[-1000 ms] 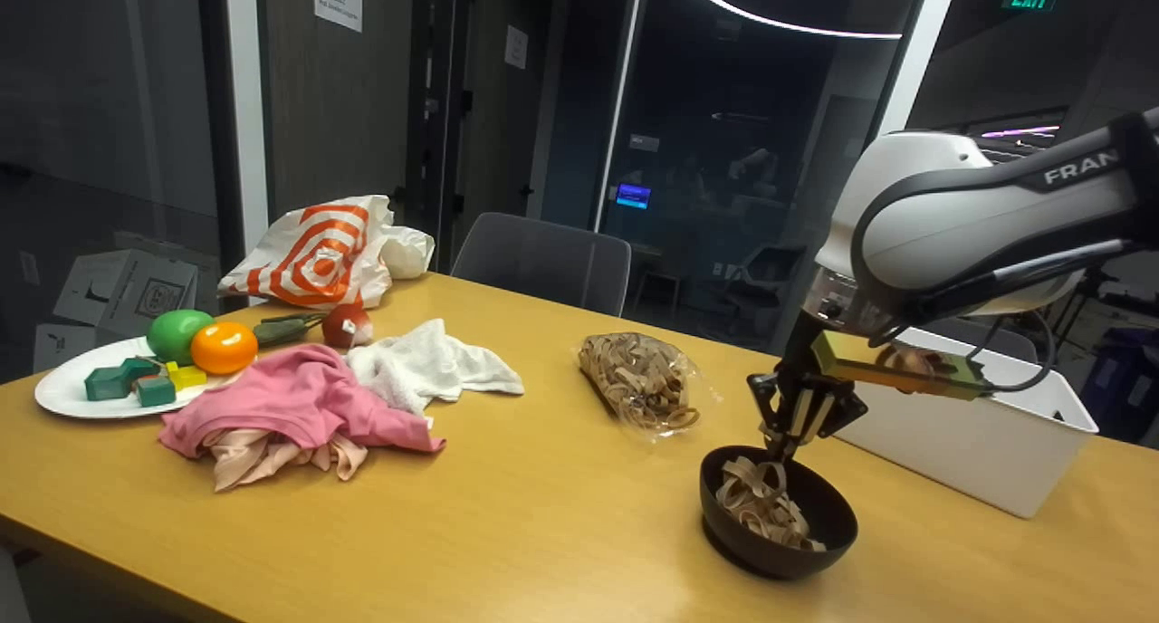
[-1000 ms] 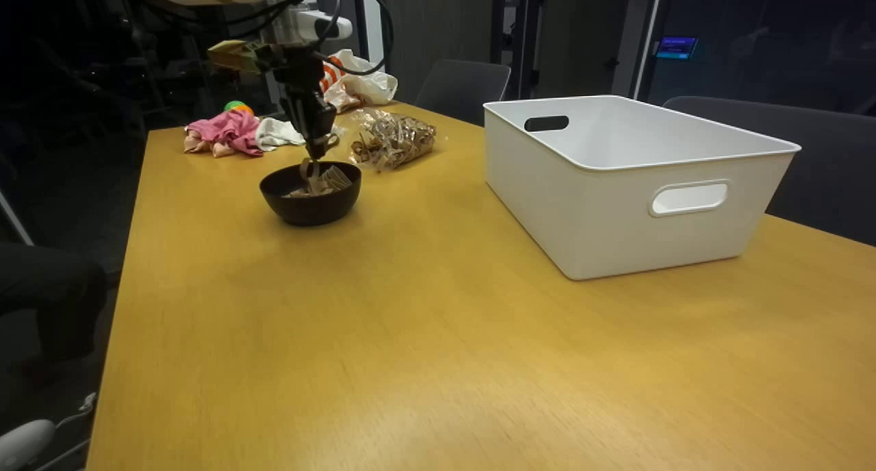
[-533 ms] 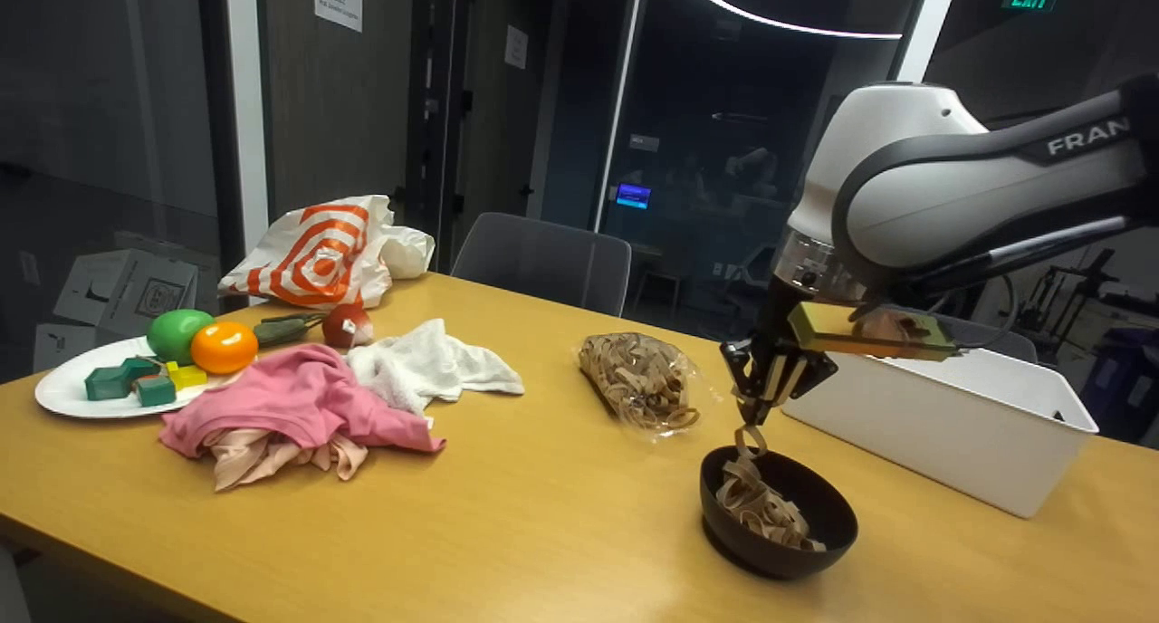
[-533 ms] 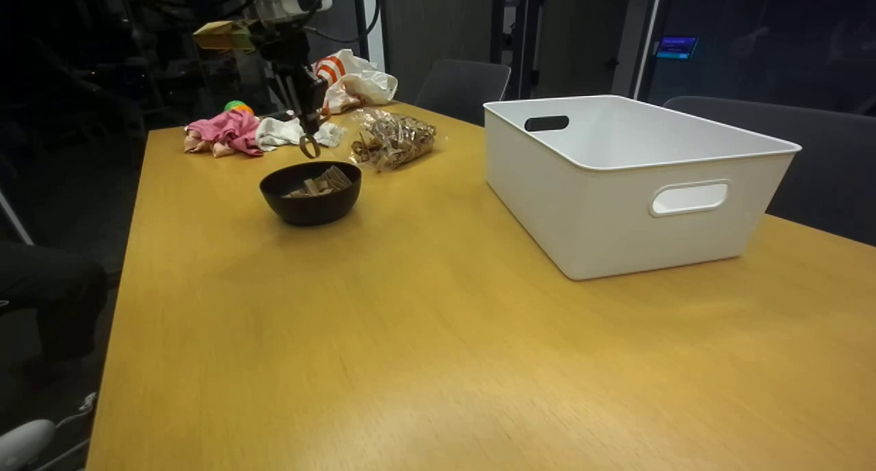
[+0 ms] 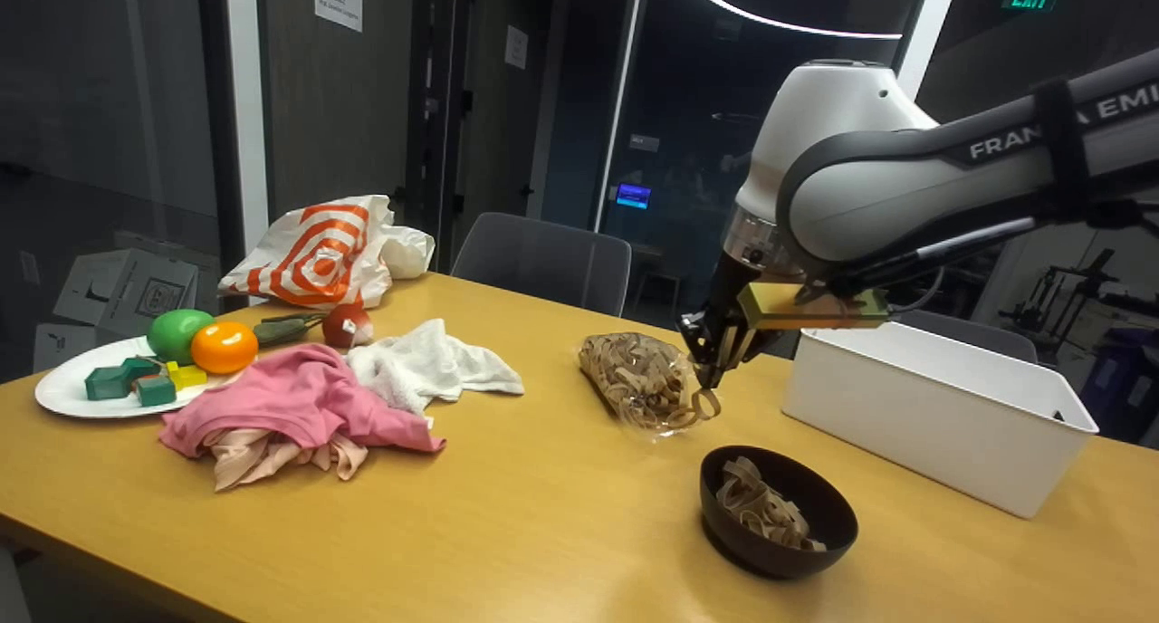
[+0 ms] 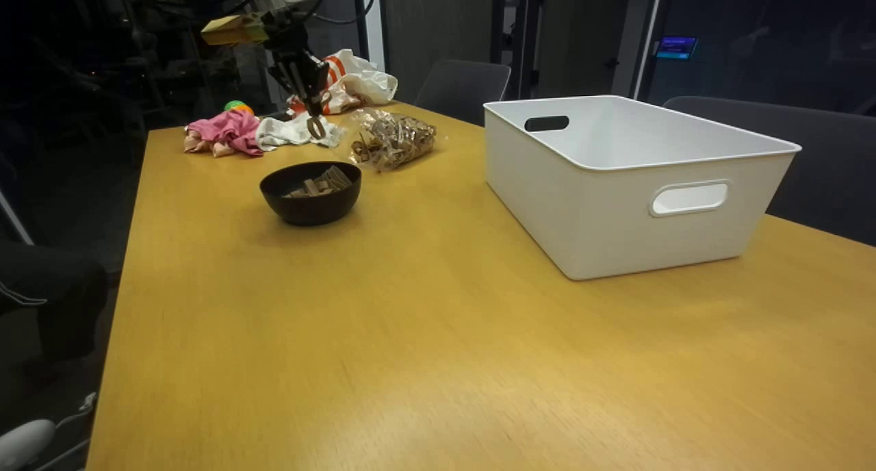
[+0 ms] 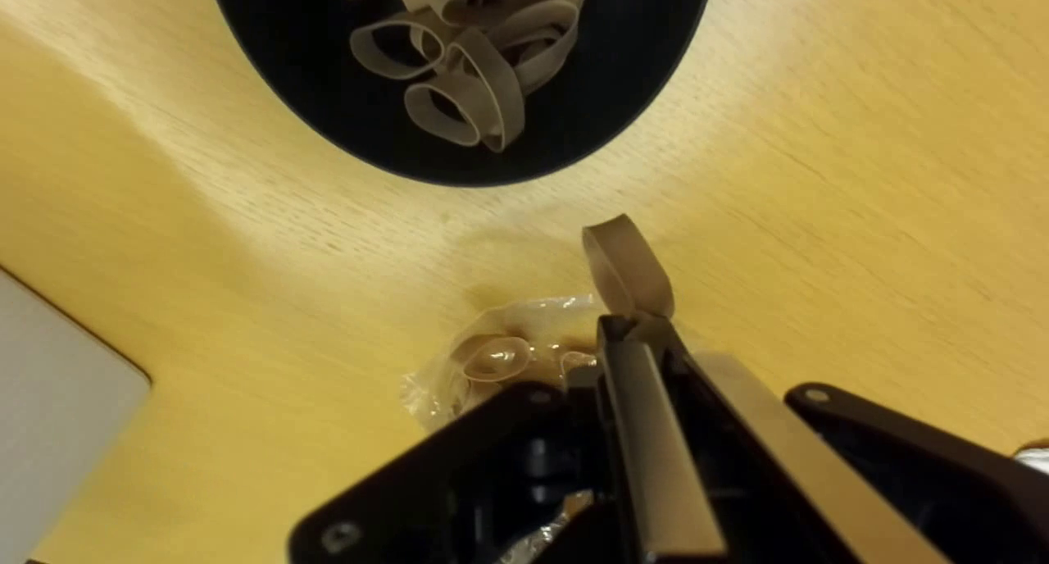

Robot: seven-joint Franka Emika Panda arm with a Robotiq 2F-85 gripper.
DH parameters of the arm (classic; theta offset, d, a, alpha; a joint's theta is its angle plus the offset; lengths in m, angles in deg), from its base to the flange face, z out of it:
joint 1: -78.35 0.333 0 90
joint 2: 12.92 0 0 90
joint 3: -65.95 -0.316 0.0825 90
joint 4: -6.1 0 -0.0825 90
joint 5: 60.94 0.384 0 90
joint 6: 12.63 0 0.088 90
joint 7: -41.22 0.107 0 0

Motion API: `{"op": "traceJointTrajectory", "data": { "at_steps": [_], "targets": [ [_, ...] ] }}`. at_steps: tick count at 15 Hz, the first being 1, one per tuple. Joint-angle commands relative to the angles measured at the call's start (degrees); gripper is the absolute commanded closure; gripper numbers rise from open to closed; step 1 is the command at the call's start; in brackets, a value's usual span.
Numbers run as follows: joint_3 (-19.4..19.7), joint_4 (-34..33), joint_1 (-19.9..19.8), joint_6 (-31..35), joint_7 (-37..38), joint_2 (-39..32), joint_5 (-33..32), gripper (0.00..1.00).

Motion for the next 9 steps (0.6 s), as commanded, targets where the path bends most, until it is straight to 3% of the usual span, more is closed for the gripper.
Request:
{"op": "traceJointTrajectory", "data": {
  "at_steps": [1,5,9],
  "targets": [
    [0.8,-5.0,1.9,2.3,1.3,-5.5,-1.8,0.92],
    [2.7,-7.7,3.9,3.0,1.5,-10.1,-3.0,0.91],
    [5.5,-11.2,5.3,-1.0,2.5,-13.9,-3.9,0.92]
  ]
}}
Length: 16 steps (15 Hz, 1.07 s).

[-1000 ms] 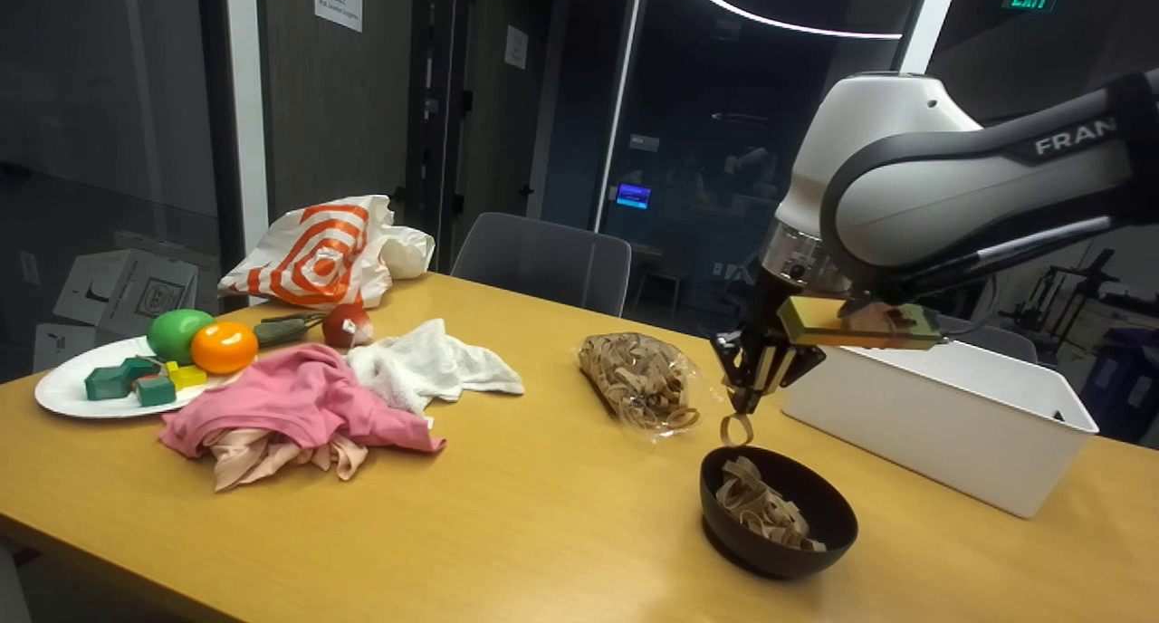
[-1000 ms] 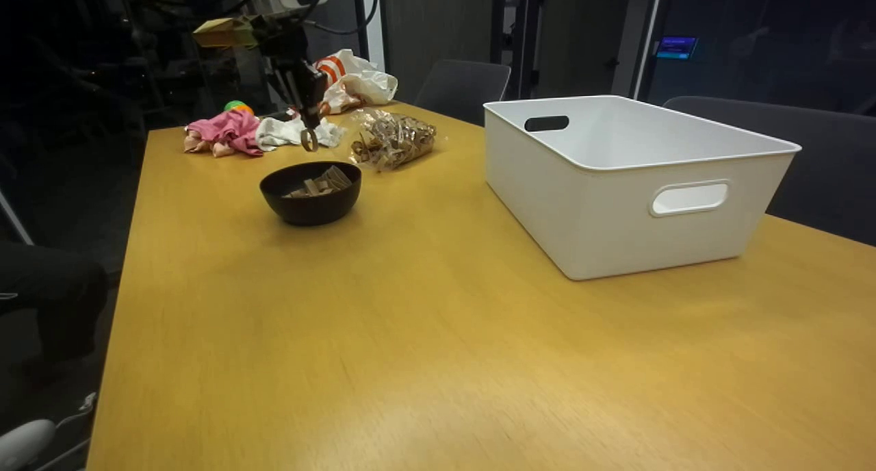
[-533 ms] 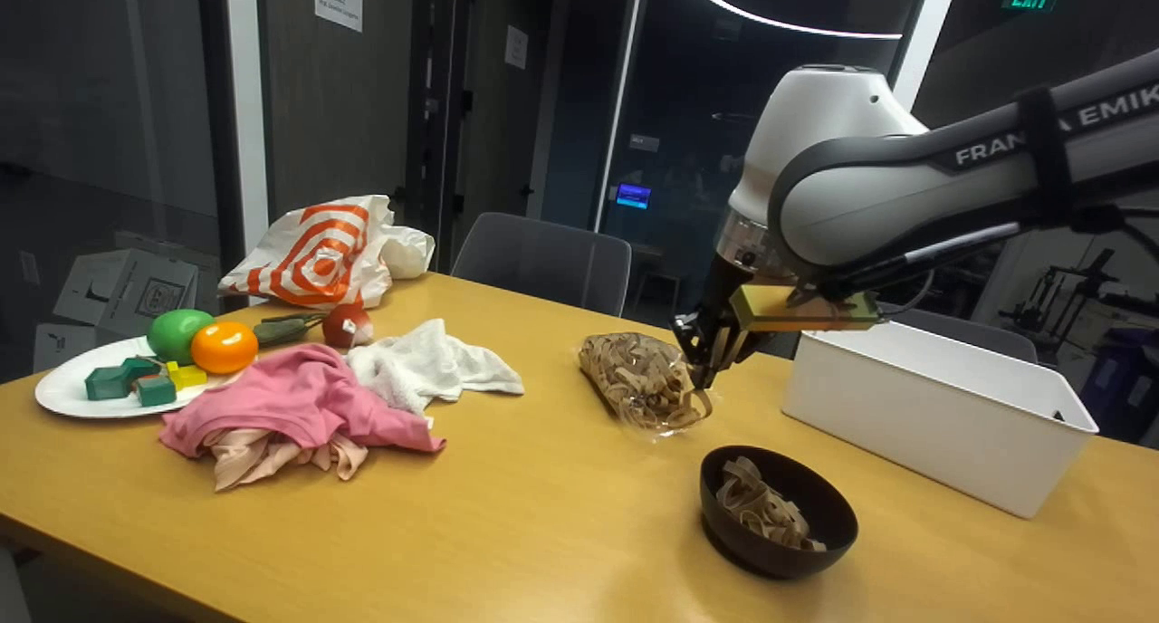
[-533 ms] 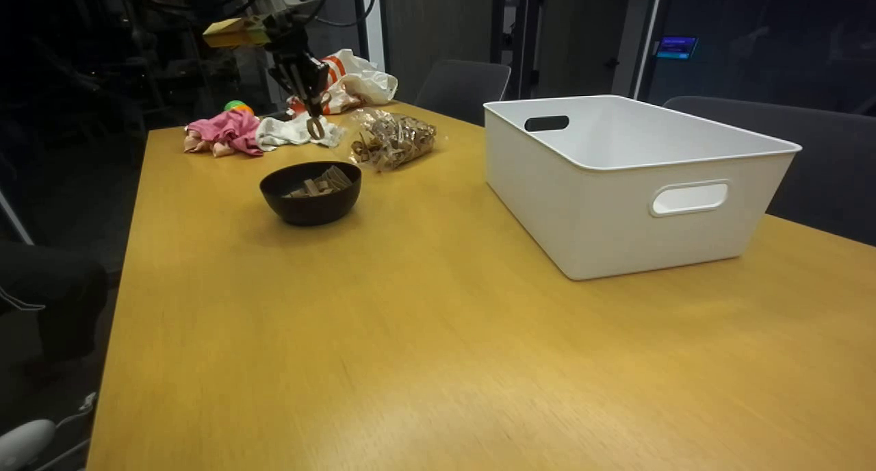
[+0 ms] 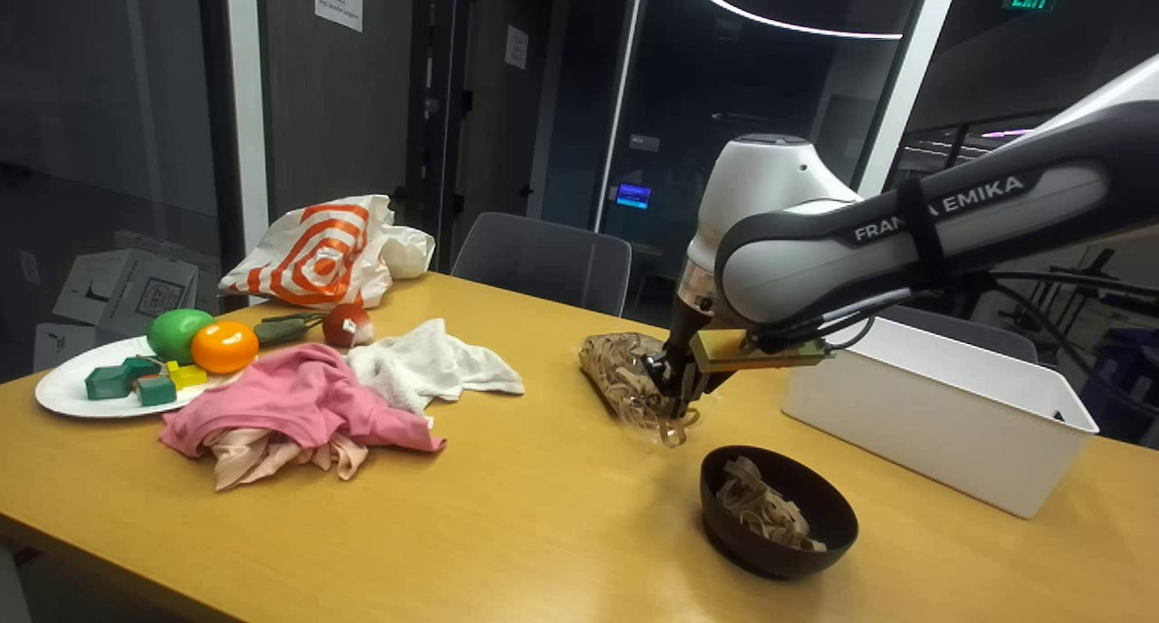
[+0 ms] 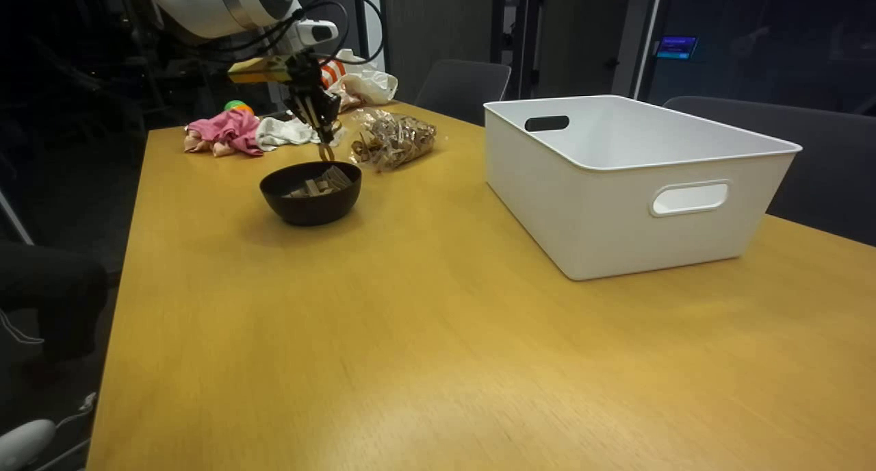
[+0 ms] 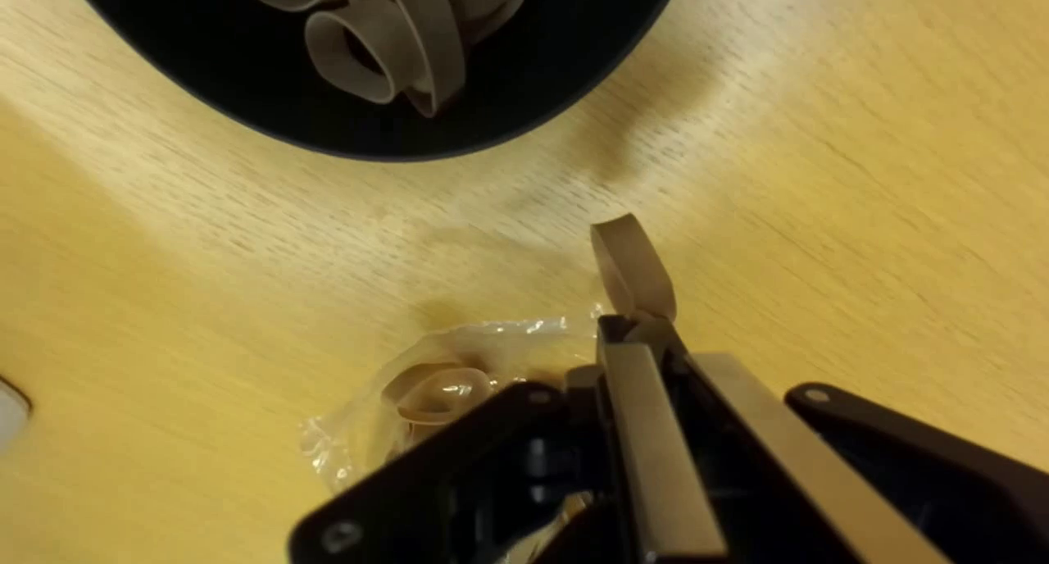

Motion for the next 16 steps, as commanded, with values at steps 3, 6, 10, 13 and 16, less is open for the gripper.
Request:
{"op": "traceJointTrajectory", "data": {
  "at_steps": [3,6,10,13,16],
  "targets": [
    [4.2,-7.5,2.7,-4.6,2.1,-5.7,-2.4,0.92],
    [5.8,-11.0,3.8,-3.2,3.5,-8.0,-3.9,0.92],
    [8.4,-14.4,6.4,-1.9,9.2,-10.4,-7.4,0.93],
    [10.1,-16.1,8.1,-2.1,14.0,-12.1,-10.3,0.95],
    [10.4,-17.0,8.6,-2.3,16.6,-13.6,-10.8,0.93]
  ]
}}
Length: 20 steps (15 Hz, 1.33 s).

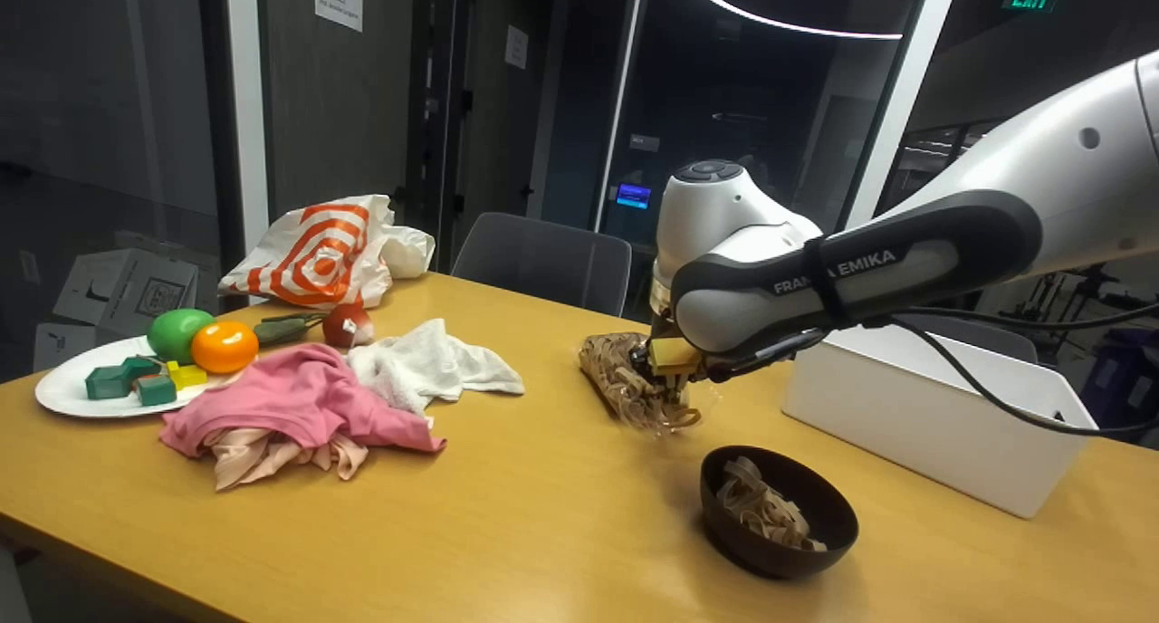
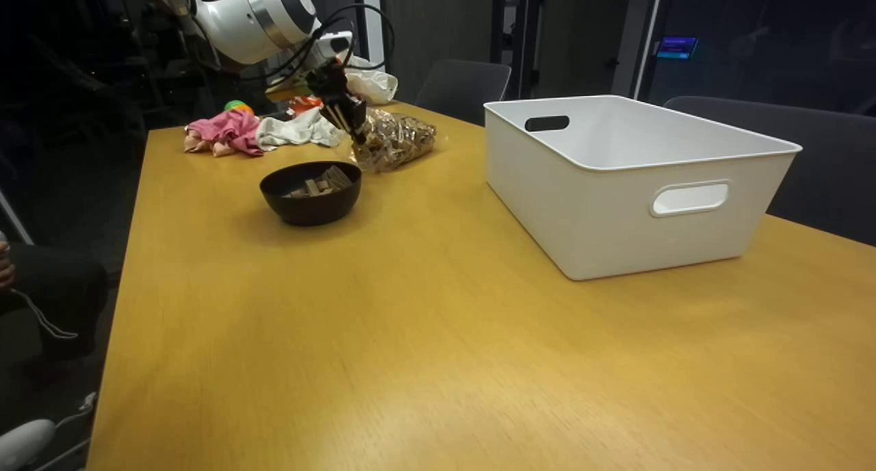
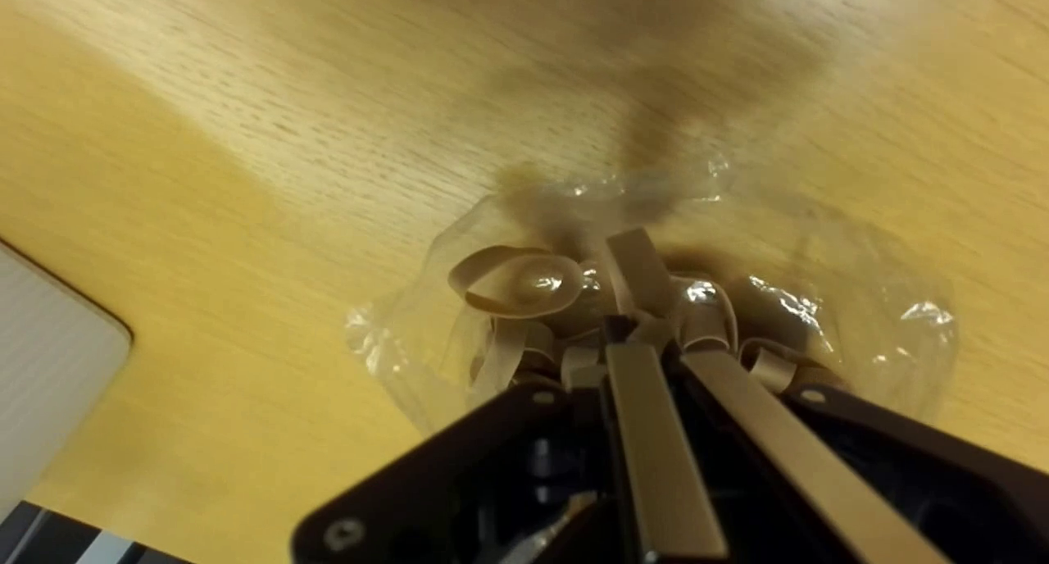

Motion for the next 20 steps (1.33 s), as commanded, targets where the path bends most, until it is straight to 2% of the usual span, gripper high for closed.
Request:
{"op": "traceJointTrajectory", "data": {
  "at_steps": [1,3,11,12,16,20],
  "targets": [
    [1.2,-3.2,1.3,0.1,3.7,-2.5,-1.1,0.68],
    [1.2,-3.3,1.5,0.3,4.4,-2.7,-1.1,0.65],
    [-0.5,-2.4,-0.7,1.0,3.7,-0.9,3.3,0.04],
    [-1.1,-2.0,-1.2,-0.7,3.4,-0.2,5.4,0.01],
    [-2.5,1.0,-2.7,-6.6,0.5,4.0,10.8,0.0],
    [-3.3,4.2,-3.9,-14.5,-0.8,9.3,12.9,0.0]
  ]
}}
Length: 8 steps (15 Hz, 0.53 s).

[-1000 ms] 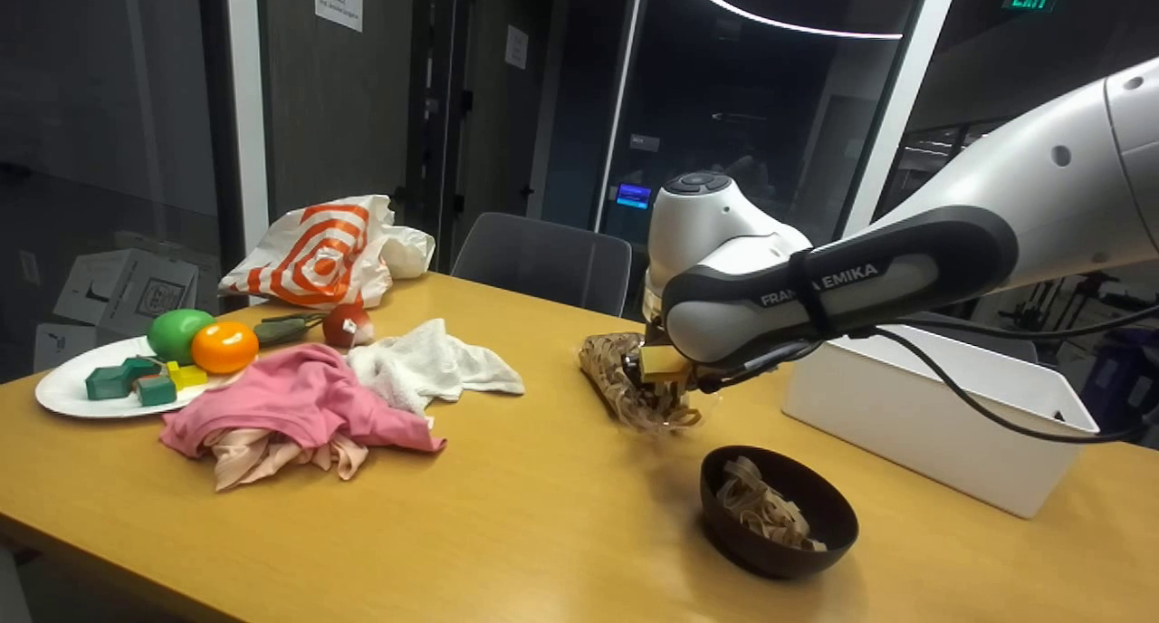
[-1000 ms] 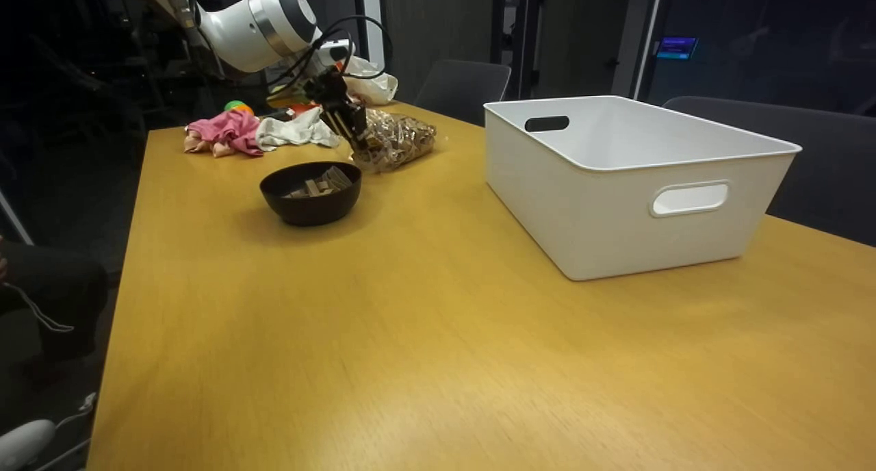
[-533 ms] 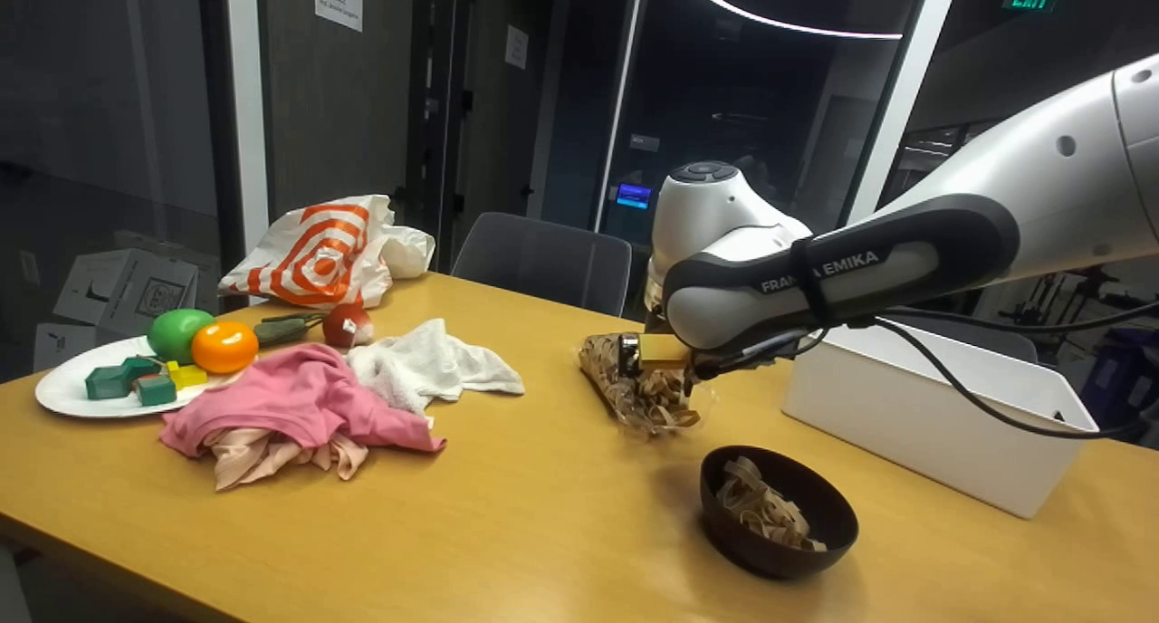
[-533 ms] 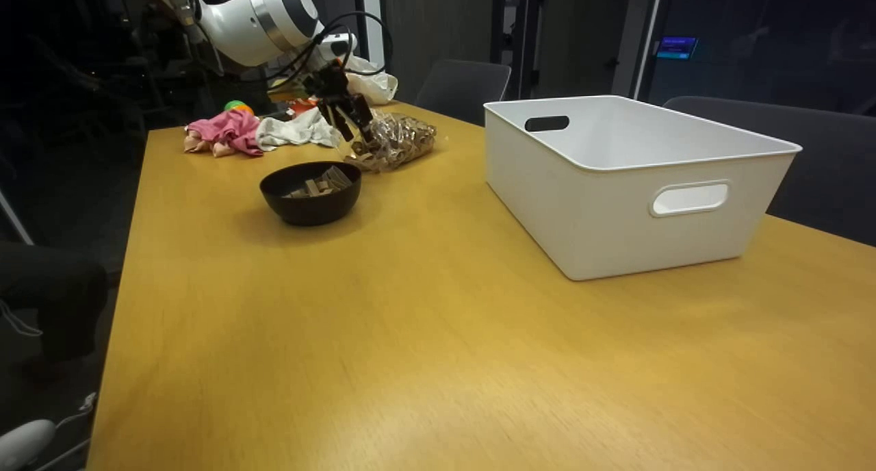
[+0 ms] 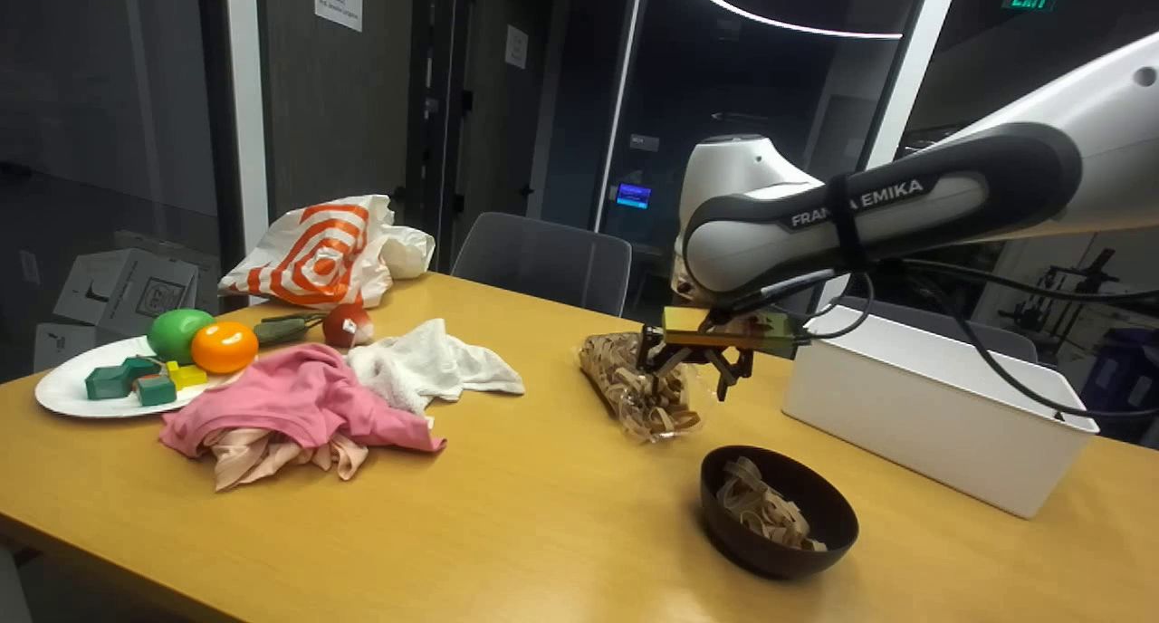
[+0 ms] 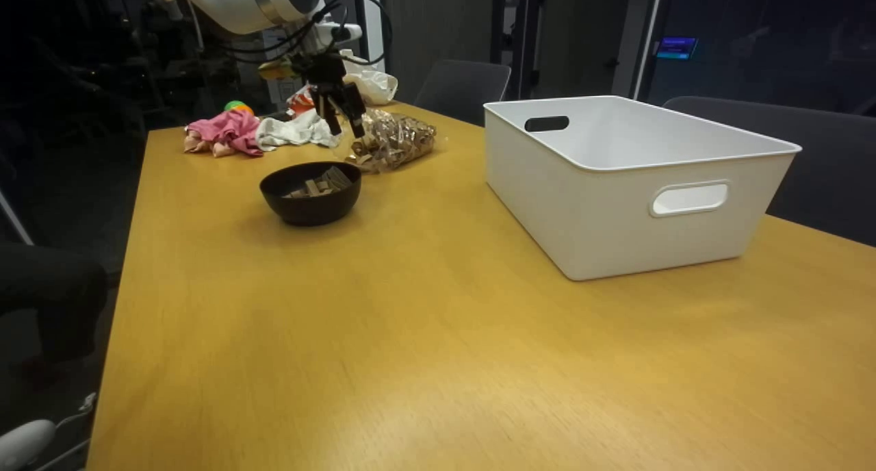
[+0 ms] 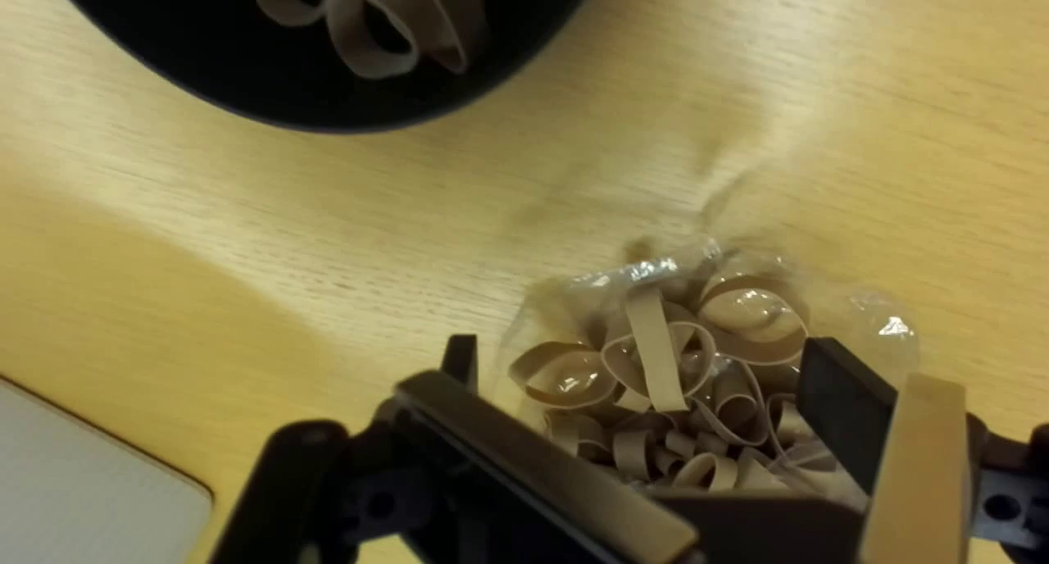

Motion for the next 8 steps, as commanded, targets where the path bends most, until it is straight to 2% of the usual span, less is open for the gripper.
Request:
{"op": "traceJointTrajectory", "data": {
  "at_steps": [1,4,8],
  "targets": [
    [-1.9,5.6,-2.1,-5.6,-2.4,7.5,3.1,0.0],
    [-3.4,9.4,-4.1,-7.4,-3.8,11.6,6.9,0.0],
    [-4.2,17.5,-6.0,-4.4,-3.0,15.9,9.6,0.0]
  ]
}}
